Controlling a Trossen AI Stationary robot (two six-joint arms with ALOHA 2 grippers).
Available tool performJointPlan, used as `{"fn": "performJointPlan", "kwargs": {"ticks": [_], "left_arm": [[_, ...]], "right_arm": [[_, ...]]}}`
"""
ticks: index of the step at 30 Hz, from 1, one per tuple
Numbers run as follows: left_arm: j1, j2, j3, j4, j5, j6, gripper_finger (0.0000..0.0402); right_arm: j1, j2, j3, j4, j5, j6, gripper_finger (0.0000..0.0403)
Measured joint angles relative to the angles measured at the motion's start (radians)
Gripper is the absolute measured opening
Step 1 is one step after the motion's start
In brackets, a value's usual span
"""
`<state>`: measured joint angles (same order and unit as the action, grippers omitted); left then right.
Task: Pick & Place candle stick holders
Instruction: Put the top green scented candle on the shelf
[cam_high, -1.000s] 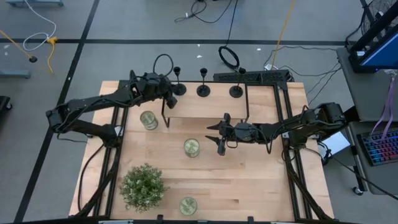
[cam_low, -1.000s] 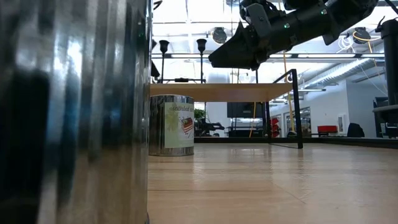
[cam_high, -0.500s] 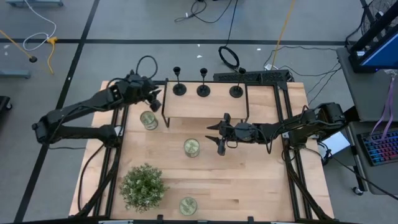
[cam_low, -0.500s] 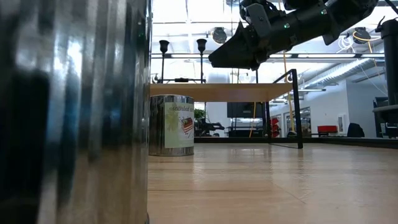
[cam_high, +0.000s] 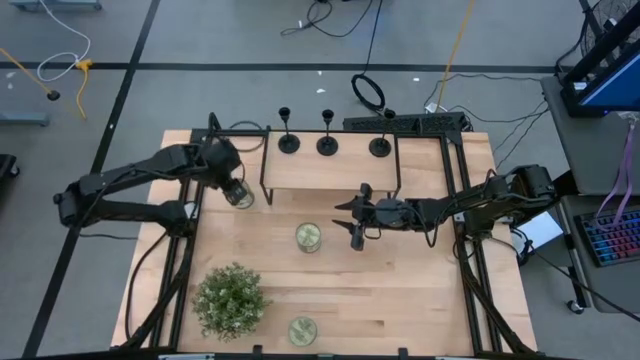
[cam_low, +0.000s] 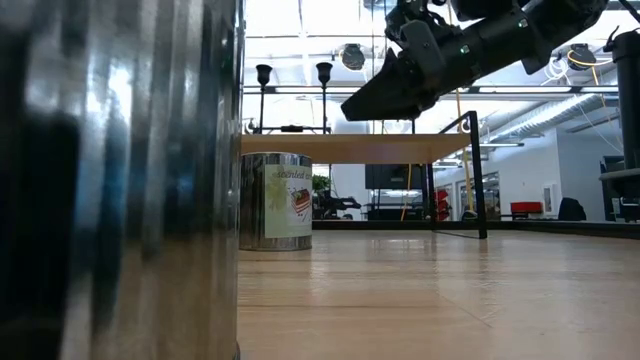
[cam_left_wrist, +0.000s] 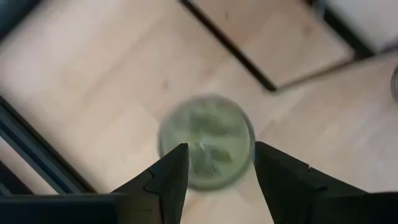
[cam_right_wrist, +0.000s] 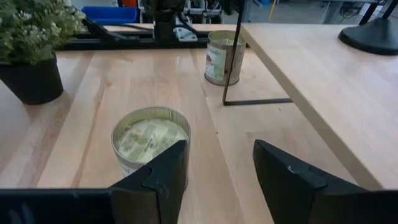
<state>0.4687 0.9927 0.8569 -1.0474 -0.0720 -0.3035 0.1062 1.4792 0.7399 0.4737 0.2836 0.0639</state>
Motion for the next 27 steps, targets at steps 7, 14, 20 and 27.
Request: {"fn": "performJointPlan", "kwargs": {"ticks": [7,14,20,27], "left_arm": [[-0.113,0.036,-0.053,-0.009,0.002,0.005,0.0144],[-0.164,0.036,-0.056,0.010,-0.033,-0.006,0.0137],[-0.165,0.036,-0.113,0.093,-0.038,-0.021,0.0149],[-0.165,0.036,-0.191,0.184,-0.026,-0.020,0.0149]], "right_arm": [[0.000,0.000,-0.032,0.001,0.000,0.003,0.0176],[0.000,0.000,-0.062,0.035,0.000,0.003,0.0176],[0.000,0.000,-0.067,0.033,-0.001,0.036,0.0174],[0.000,0.000,-0.067,0.030,-0.001,0.059,0.0173]]}}
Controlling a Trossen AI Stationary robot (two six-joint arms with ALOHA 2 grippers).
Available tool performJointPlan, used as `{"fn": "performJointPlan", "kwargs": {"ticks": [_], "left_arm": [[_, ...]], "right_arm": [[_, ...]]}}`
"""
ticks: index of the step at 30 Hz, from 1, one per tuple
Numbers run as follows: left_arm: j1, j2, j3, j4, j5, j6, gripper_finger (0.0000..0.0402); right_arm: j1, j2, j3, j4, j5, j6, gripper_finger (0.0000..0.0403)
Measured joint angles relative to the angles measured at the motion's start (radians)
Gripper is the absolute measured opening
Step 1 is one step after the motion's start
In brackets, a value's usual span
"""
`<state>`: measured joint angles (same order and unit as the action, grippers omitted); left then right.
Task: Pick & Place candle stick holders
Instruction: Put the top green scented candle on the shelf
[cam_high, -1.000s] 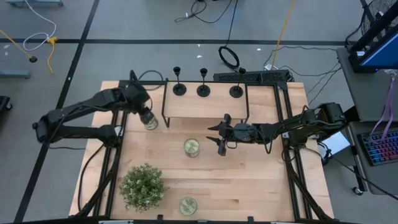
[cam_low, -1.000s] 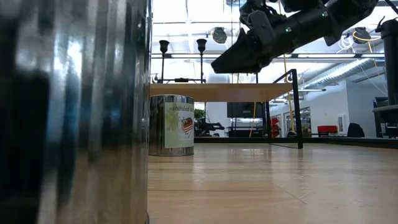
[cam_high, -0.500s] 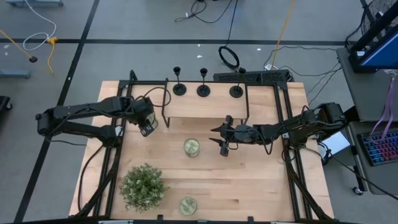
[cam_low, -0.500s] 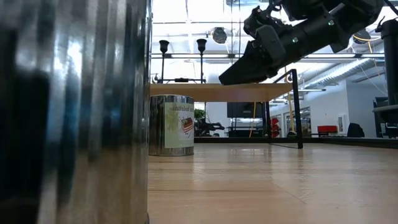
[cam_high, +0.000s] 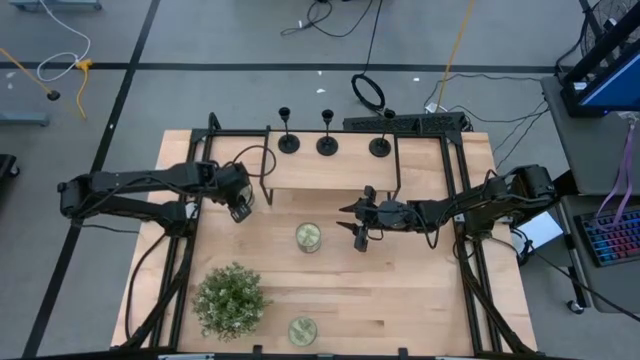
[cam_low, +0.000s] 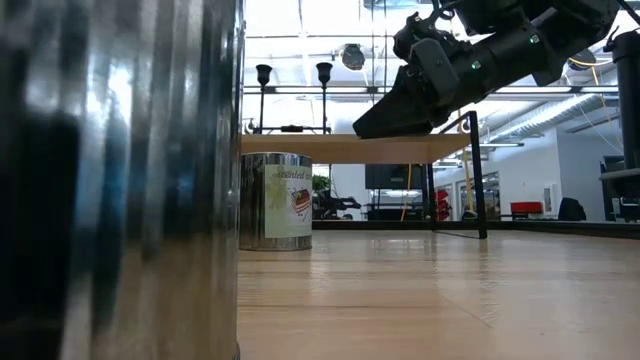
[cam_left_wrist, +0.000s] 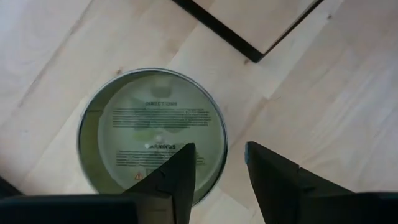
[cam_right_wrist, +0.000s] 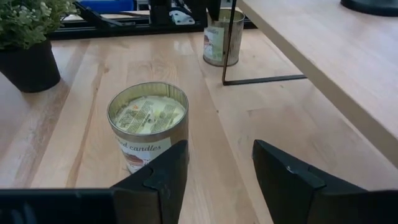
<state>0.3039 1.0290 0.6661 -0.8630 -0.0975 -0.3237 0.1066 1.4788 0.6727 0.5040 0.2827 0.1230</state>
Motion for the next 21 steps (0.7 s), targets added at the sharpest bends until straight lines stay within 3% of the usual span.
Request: {"fn": "performJointPlan", "kwargs": {"ticks": [6,14,21], "left_arm": [[0.000,0.000,-0.014,0.005,-0.015,-0.011,0.0130],[0.000,0.000,-0.013,0.006,-0.015,-0.066,0.0012],[-0.071,0.000,0.063,-0.049,0.020,-0.082,0.0006]], "right_arm": [[0.013,0.000,0.000,0.000,0.000,-0.004,0.0169],[0.035,0.000,0.000,0.000,0.000,-0.011,0.0169],[0.046,0.000,0.000,0.000,-0.001,-0.031,0.0167]]}}
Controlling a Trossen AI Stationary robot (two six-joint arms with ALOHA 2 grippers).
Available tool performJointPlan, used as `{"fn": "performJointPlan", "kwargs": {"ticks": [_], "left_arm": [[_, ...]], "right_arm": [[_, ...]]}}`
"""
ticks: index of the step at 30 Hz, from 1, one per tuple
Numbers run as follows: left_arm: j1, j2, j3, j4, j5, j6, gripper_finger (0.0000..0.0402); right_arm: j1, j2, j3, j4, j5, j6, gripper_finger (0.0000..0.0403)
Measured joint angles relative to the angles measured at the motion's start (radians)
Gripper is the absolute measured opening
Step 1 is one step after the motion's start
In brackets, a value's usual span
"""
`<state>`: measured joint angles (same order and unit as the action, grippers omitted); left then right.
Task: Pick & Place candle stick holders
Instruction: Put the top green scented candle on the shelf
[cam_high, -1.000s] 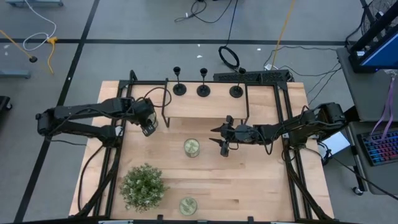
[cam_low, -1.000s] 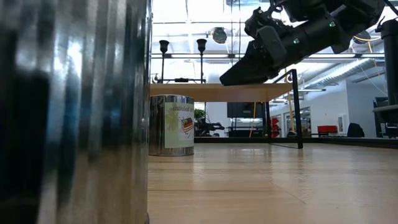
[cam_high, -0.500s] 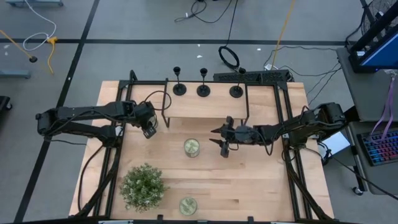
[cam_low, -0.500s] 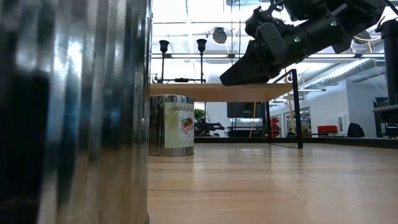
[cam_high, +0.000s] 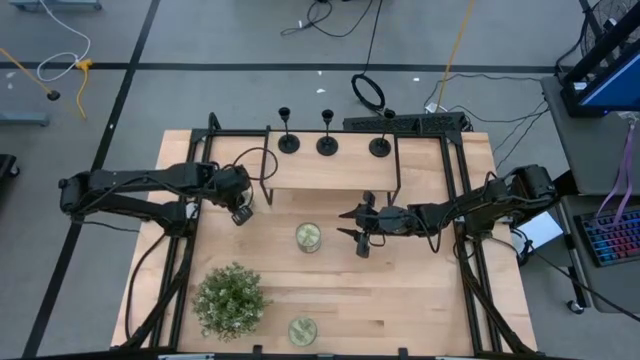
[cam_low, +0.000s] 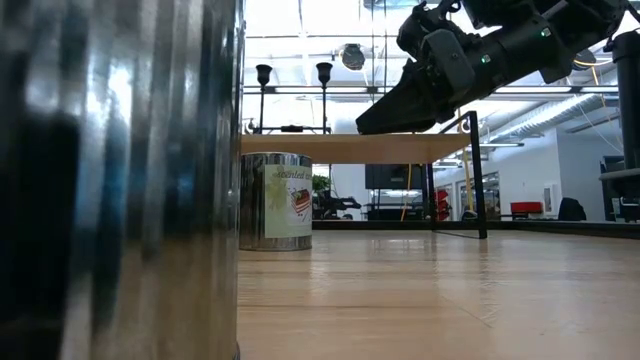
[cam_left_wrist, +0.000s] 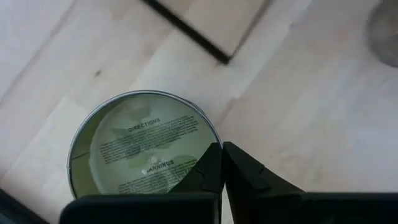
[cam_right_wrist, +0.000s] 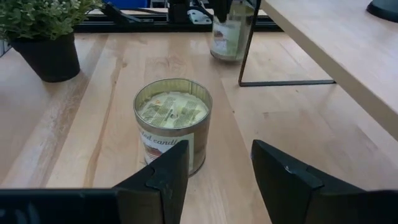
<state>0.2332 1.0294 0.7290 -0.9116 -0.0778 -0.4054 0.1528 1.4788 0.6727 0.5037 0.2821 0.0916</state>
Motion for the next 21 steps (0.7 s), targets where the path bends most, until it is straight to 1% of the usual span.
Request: {"fn": "performJointPlan", "kwargs": {"ticks": [2,5,8,10,13,18,21], "left_arm": [[-0.041,0.000,0.058,-0.052,-0.030,-0.014,0.0006],[-0.108,0.000,0.174,-0.154,-0.116,-0.059,0.0005],[-0.185,0.000,0.287,-0.244,-0.180,-0.115,0.0004],[-0.239,0.000,0.347,-0.273,-0.216,-0.141,0.0004],[-0.316,0.027,0.425,-0.264,-0.264,-0.153,0.0003],[-0.420,0.161,0.557,-0.270,-0.312,-0.057,0.0002],[-0.448,0.271,0.640,-0.263,-0.322,-0.020,0.0002]], "right_arm": [[0.000,0.000,0.000,0.000,0.000,0.001,0.0166],[0.000,0.000,0.000,0.000,0.000,0.001,0.0165],[0.000,0.000,0.000,0.002,0.001,0.001,0.0165],[0.000,0.000,0.000,0.009,0.002,0.001,0.0165],[0.000,0.000,0.000,0.021,0.002,0.001,0.0164],[0.000,0.000,0.000,0.032,0.002,0.001,0.0164],[0.000,0.000,0.000,0.050,0.003,0.001,0.0162]]}}
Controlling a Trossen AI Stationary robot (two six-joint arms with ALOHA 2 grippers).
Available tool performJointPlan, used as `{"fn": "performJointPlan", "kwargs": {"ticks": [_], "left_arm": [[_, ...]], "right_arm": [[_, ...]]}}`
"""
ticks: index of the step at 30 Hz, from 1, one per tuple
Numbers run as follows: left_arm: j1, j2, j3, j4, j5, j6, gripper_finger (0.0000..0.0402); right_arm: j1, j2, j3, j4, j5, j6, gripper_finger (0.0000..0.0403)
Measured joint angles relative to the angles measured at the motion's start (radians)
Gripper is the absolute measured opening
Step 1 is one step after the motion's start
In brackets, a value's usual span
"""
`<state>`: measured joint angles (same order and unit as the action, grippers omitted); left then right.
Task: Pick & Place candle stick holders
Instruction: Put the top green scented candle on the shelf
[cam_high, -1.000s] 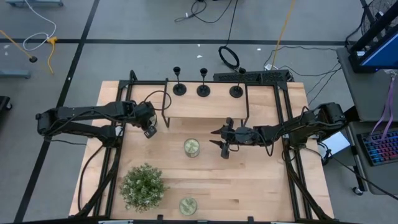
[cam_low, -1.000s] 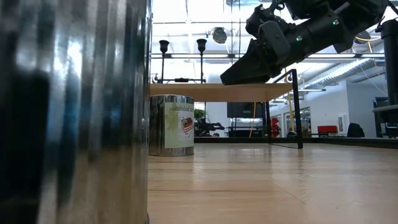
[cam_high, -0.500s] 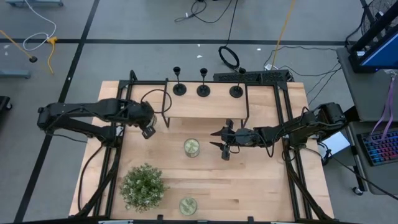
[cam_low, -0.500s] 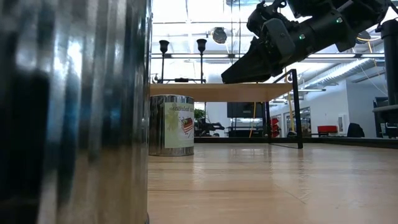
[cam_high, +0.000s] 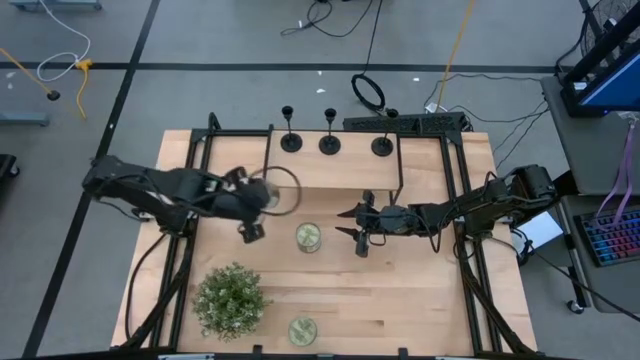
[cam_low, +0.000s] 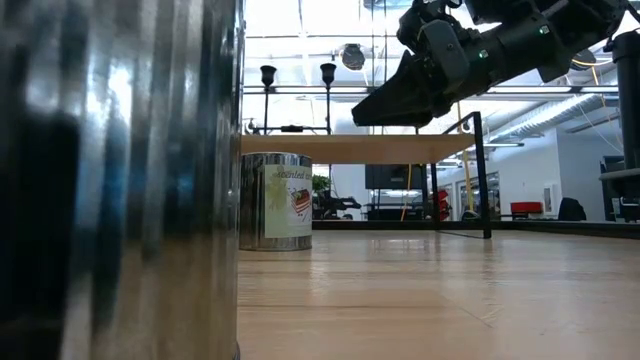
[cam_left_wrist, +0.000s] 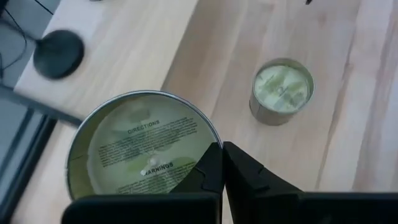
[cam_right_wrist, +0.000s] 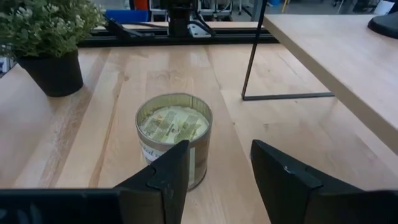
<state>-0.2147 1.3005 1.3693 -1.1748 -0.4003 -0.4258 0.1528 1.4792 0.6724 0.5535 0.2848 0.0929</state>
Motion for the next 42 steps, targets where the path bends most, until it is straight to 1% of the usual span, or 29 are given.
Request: {"fn": "performJointPlan", "kwargs": {"ticks": [4,8,10,12,14,17,23,26,28,32,37,42], "left_arm": [[0.000,0.107,0.124,-0.042,-0.004,0.087,0.0001],[0.049,0.183,0.238,-0.017,0.012,0.205,0.0001],[0.093,0.214,0.275,-0.028,0.053,0.280,0.0001],[0.147,0.238,0.302,-0.024,0.141,0.373,0.0001],[0.202,0.253,0.309,-0.001,0.219,0.442,0.0001],[0.293,0.274,0.309,0.019,0.328,0.498,0.0002],[0.452,0.284,0.309,0.011,0.391,0.548,0.0001],[0.514,0.284,0.309,0.007,0.464,0.552,0.0005],[0.545,0.284,0.309,-0.008,0.495,0.560,0.0006],[0.571,0.291,0.309,-0.031,0.502,0.602,0.0003],[0.569,0.294,0.309,-0.033,0.510,0.620,0.0013],[0.567,0.321,0.310,-0.046,0.506,0.635,0.0004]], "right_arm": [[0.000,0.000,0.000,0.004,0.000,0.000,0.0163],[0.000,0.000,0.000,0.004,-0.001,0.000,0.0164],[0.000,0.000,0.000,0.004,-0.001,0.000,0.0163],[0.000,0.000,0.000,0.004,-0.001,0.000,0.0161],[0.000,0.000,0.000,0.003,-0.001,0.000,0.0160],[0.000,0.000,0.000,0.002,-0.001,0.000,0.0160],[0.000,0.000,0.000,-0.001,-0.002,0.000,0.0160],[0.000,0.000,0.000,-0.005,-0.002,0.000,0.0160],[0.000,0.000,0.000,-0.005,-0.002,0.000,0.0160],[0.000,0.000,0.000,-0.005,-0.002,0.000,0.0160],[0.000,0.000,0.000,-0.005,-0.002,-0.003,0.0160],[0.000,0.000,0.000,-0.005,-0.002,-0.003,0.0160]]}}
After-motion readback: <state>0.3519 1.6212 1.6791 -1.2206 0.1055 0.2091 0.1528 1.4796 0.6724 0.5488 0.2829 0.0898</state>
